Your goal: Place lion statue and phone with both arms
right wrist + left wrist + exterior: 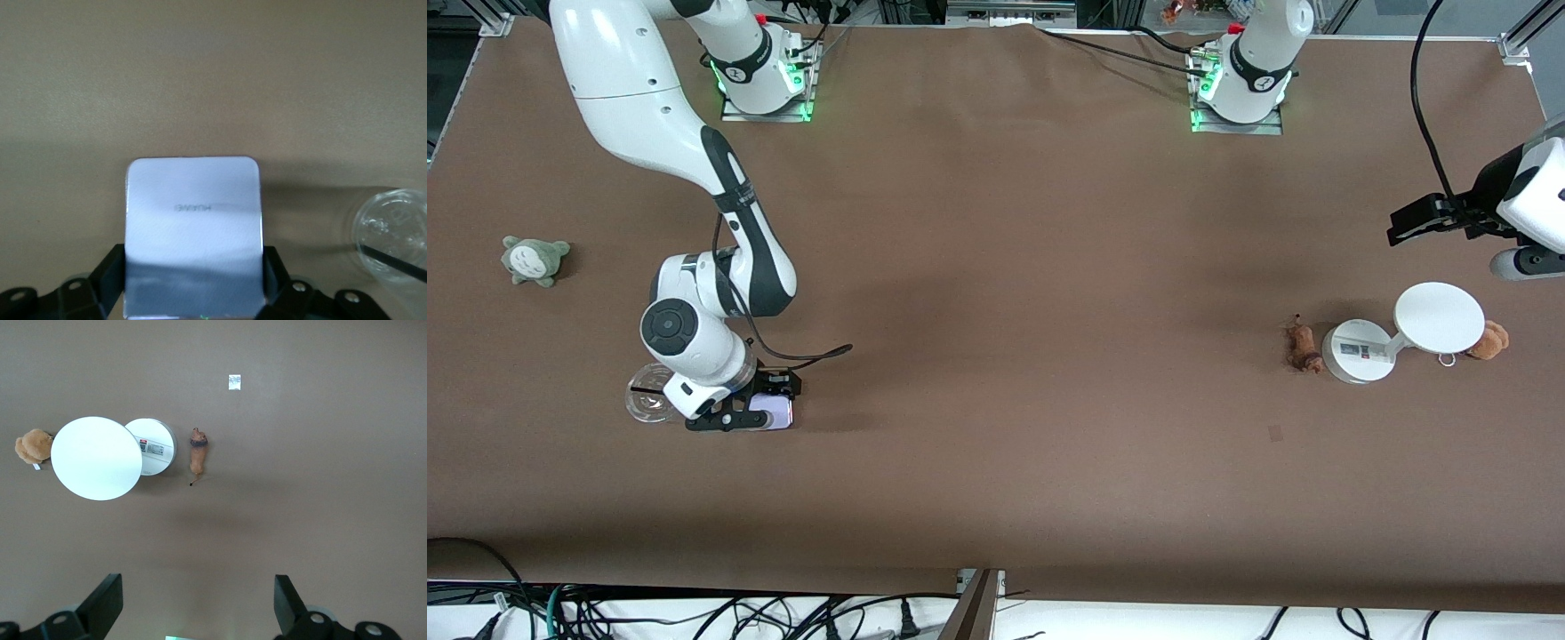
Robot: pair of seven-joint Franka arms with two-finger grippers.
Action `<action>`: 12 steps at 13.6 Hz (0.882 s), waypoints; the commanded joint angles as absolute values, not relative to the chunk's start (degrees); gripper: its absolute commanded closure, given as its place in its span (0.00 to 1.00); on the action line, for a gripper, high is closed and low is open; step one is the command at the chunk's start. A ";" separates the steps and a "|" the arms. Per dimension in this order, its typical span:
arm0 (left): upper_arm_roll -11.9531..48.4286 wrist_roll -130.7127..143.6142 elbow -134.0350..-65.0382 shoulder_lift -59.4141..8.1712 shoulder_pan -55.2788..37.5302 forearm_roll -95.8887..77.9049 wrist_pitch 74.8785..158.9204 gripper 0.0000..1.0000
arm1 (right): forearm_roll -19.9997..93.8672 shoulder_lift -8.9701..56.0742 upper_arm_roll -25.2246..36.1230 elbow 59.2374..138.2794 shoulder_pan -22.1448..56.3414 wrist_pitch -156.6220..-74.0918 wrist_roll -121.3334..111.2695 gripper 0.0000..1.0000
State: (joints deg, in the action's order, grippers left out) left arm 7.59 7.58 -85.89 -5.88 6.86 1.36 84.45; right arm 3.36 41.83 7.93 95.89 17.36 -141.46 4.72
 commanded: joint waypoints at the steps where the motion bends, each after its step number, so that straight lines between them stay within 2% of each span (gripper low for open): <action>1: 7.21 7.47 -84.29 -7.12 6.50 0.09 84.29 0.00 | 4.48 40.78 6.77 96.94 16.43 -142.47 3.95 0.09; 5: 7.21 7.38 -84.29 -7.12 6.68 0.18 84.29 0.00 | 4.48 39.21 6.59 96.33 17.05 -140.55 3.34 0.01; 8: 7.12 7.38 -84.37 -7.12 6.94 0.18 84.29 0.00 | 4.39 33.86 6.50 96.33 17.14 -135.37 2.99 0.00; 10: 7.21 7.38 -84.29 -7.21 6.94 0.17 84.29 0.00 | 4.39 30.08 6.94 95.28 16.96 -130.11 -0.95 0.00; 12: 7.12 7.47 -84.29 -7.29 6.94 0.09 84.29 0.00 | 4.31 25.69 6.94 93.79 16.88 -120.72 -0.97 0.00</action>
